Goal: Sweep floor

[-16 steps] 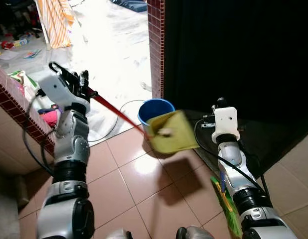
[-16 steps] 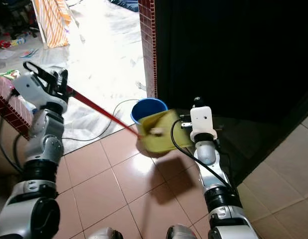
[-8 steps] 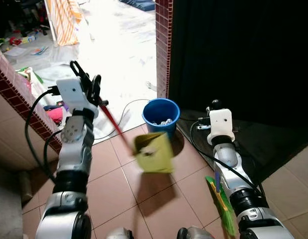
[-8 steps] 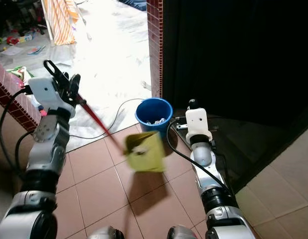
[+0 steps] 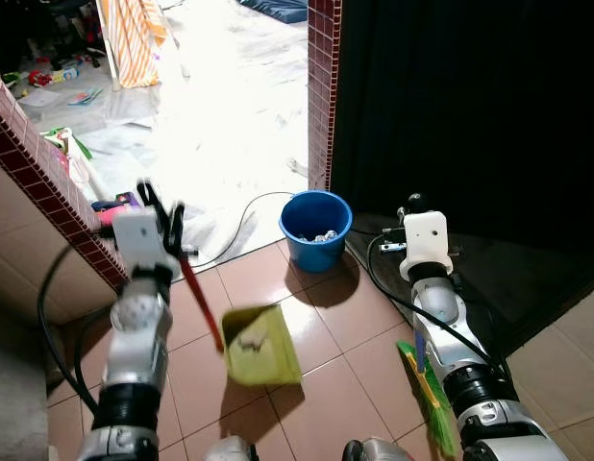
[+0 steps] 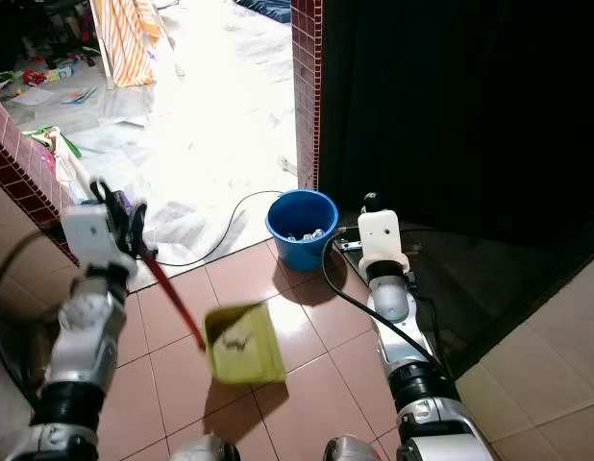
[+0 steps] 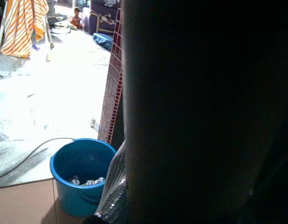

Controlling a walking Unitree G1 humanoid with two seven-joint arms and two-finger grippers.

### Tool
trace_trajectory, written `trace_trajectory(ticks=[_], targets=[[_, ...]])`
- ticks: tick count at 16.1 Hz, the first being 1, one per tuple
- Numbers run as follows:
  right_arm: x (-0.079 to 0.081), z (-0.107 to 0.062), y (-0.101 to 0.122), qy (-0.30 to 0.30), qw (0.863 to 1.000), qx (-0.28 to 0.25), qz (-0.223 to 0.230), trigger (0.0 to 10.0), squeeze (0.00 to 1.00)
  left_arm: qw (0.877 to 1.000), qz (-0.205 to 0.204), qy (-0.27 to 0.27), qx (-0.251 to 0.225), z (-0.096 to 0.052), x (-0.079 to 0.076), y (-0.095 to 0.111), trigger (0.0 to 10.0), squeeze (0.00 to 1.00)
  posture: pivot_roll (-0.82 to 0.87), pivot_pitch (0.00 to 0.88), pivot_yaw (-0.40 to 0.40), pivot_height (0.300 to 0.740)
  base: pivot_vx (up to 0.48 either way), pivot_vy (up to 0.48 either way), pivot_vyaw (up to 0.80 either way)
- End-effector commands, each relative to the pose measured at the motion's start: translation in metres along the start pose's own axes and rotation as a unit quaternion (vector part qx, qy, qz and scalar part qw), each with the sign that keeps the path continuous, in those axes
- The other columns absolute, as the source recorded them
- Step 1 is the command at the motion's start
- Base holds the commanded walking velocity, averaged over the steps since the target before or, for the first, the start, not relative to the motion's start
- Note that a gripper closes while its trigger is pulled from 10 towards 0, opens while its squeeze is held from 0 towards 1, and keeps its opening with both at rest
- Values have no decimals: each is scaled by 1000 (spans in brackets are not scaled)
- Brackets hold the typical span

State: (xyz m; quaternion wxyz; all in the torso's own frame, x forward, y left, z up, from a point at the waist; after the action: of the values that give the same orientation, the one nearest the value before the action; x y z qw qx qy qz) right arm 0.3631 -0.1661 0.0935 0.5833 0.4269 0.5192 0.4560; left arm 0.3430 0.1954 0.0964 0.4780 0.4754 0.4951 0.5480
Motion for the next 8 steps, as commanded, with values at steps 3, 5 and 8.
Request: trace_trajectory(ticks=[3,5,8], targets=[[-1,5,11,5,1000,-25,4,10000,0,1000,4,18,-7,-7,5,-5,10000,0,-38,0,43,740,0,0,0],[-4,6,21,3,999,-46,15,10000,0,1000,7,10,8,-14,-3,-15,10000,0,-37,0,38,740,0,0,0],[-3,7,38,6,995,-68,69,10000,0,1000,8,7,3,-19,-10,-13,10000,0,-26,0,35,740,0,0,0]])
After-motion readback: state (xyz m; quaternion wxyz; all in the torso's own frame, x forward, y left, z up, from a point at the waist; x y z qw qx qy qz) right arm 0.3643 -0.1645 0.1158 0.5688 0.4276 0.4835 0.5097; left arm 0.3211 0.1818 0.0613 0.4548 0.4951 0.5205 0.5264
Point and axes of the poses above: a point about 5 cm out from each wrist's last joint towards the gripper, its own z axis pointing out of the wrist towards the gripper, its own y axis along the axis of the wrist's last joint, x = y × z, the point moved 4 cm from there along z, pointing out of the wrist towards the gripper, and after that the axes turned 4 degrees about z, right-handed, at the moved point
